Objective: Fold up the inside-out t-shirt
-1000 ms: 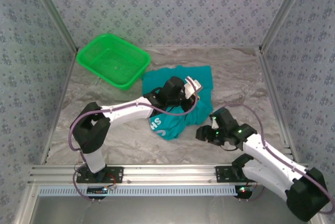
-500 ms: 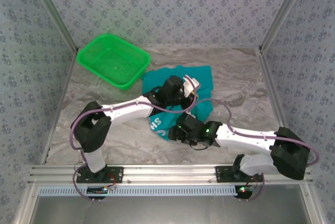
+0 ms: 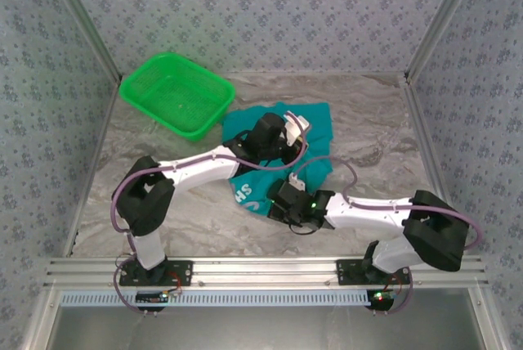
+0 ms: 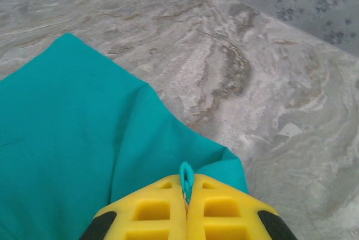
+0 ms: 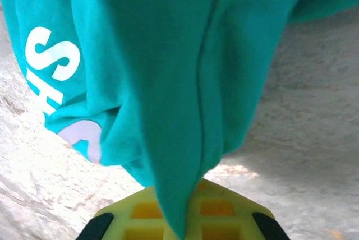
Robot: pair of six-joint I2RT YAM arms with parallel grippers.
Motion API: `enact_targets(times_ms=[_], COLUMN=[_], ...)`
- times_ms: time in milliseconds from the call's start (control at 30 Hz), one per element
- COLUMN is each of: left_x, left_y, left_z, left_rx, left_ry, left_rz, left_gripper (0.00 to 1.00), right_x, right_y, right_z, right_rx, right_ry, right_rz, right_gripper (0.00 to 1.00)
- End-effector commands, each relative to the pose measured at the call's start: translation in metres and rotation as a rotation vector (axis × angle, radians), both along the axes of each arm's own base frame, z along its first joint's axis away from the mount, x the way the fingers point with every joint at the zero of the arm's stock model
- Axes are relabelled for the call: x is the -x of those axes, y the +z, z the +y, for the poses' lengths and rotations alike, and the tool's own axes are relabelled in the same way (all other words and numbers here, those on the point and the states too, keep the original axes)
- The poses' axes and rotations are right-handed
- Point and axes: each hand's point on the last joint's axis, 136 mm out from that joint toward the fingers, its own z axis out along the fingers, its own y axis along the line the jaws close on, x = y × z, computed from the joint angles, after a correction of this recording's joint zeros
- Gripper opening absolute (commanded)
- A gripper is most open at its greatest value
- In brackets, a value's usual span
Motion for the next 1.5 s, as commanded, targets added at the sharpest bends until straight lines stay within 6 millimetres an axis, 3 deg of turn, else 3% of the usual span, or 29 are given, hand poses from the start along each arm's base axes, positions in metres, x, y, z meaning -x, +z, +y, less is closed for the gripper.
enact_targets(times_ms=[0, 67, 200, 367, 533, 633, 733, 833, 967, 1100, 1200, 1333, 1433, 1467], left_x=[-0.042, -0.061, -0.079, -0.1, -0.086, -0.065, -0.04, -0.018, -0.001, -0.006, -0.031, -0.085, -0.122, -0.131], left_y=[0.04, 0.063, 0.125, 0.211, 0.287, 0.315, 0.338, 0.354, 0.363, 0.36, 0.348, 0.322, 0.317, 0.325], left_z=[0.025, 0.042, 0.062, 0.114, 0.128, 0.14, 0.158, 0.17, 0.191, 0.209, 0.21, 0.195, 0.18, 0.175], left_rx=[0.051, 0.085, 0.166, 0.27, 0.4, 0.458, 0.502, 0.554, 0.609, 0.616, 0.579, 0.53, 0.512, 0.513], left_ry=[0.2, 0.307, 0.439, 0.788, 0.809, 0.816, 0.843, 0.839, 0.862, 0.932, 0.97, 0.958, 0.969, 0.966], left_rz=[-0.008, 0.032, 0.027, -0.014, -0.01, -0.009, -0.05, -0.087, -0.148, -0.272, -0.314, -0.329, -0.375, -0.399], left_gripper=[0.0, 0.0, 0.0, 0.0, 0.0, 0.0, 0.0, 0.0, 0.0, 0.0, 0.0, 0.0, 0.0, 0.0], right_x=[-0.009, -0.013, -0.026, -0.055, -0.07, -0.072, -0.067, -0.061, -0.061, -0.091, -0.132, -0.203, -0.254, -0.268], right_y=[0.027, 0.057, 0.122, 0.241, 0.348, 0.398, 0.43, 0.443, 0.442, 0.426, 0.407, 0.382, 0.38, 0.387], right_z=[-0.041, -0.06, -0.107, -0.141, -0.162, -0.173, -0.177, -0.172, -0.17, -0.165, -0.161, -0.181, -0.2, -0.202], right_rx=[0.175, 0.254, 0.339, 0.311, 0.417, 0.482, 0.486, 0.488, 0.516, 0.575, 0.557, 0.594, 0.609, 0.601], right_ry=[0.009, 0.131, 0.276, 0.305, 0.296, 0.271, 0.263, 0.319, 0.352, 0.369, 0.38, 0.299, 0.212, 0.193], right_rz=[-0.067, -0.122, -0.19, -0.447, -0.707, -0.822, -0.902, -0.974, -1.016, -1.012, -0.956, -0.86, -0.842, -0.854], right_gripper=[0.0, 0.0, 0.0, 0.0, 0.0, 0.0, 0.0, 0.0, 0.0, 0.0, 0.0, 0.0, 0.0, 0.0])
